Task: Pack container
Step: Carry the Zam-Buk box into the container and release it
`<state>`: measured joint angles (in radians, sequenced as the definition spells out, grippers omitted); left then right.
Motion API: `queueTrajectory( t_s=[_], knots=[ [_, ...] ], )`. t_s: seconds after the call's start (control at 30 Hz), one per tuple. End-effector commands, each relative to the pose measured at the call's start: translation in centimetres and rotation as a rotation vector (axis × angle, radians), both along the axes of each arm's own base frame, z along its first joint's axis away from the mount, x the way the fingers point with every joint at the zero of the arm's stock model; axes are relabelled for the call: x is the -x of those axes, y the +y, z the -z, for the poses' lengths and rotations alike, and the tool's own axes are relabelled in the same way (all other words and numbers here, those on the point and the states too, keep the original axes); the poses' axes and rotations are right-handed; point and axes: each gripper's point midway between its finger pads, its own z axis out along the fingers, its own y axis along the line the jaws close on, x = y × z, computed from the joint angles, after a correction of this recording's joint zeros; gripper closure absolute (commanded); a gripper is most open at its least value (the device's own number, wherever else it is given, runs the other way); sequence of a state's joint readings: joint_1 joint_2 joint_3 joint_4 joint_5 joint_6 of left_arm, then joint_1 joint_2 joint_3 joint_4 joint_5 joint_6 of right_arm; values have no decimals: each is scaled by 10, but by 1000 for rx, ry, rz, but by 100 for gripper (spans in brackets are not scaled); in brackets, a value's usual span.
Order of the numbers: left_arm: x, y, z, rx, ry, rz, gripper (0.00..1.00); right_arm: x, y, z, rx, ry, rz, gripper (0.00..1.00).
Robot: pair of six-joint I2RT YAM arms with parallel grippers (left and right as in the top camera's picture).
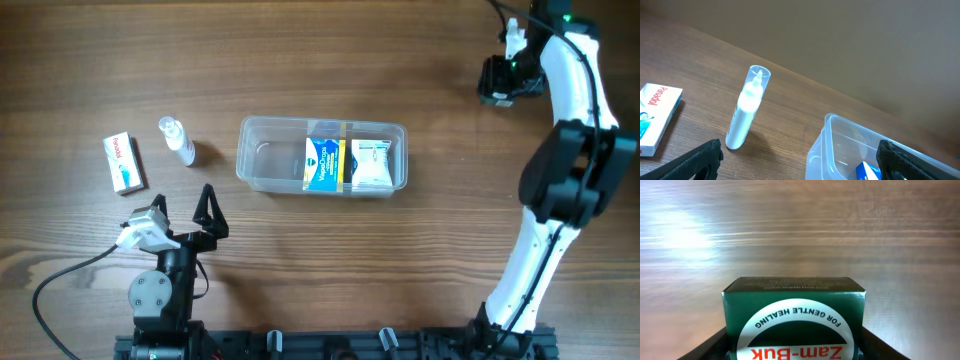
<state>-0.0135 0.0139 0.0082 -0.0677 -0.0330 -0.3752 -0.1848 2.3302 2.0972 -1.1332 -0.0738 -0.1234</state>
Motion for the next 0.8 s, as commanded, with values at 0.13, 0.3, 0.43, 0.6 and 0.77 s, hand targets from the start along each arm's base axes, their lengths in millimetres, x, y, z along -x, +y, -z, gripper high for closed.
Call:
queueTrajectory(
  t_s=[0.13,0.3,0.43,0.6,0.77],
  knots=[
    [0,3,0,-21,-3,-14,0,47,78,-137,-85,-112,-13,39],
    [0,3,0,-21,-3,-14,0,98,140,-158,-138,-5,-50,40],
    [0,3,0,-21,-3,-14,0,130,188,-151,-147,112,-42,40],
    [0,3,0,-21,-3,-14,0,141,224,-150,-103,110,22,41],
    [0,3,0,-21,-3,-14,0,148,241,-135,-24,103,56,41]
  ],
)
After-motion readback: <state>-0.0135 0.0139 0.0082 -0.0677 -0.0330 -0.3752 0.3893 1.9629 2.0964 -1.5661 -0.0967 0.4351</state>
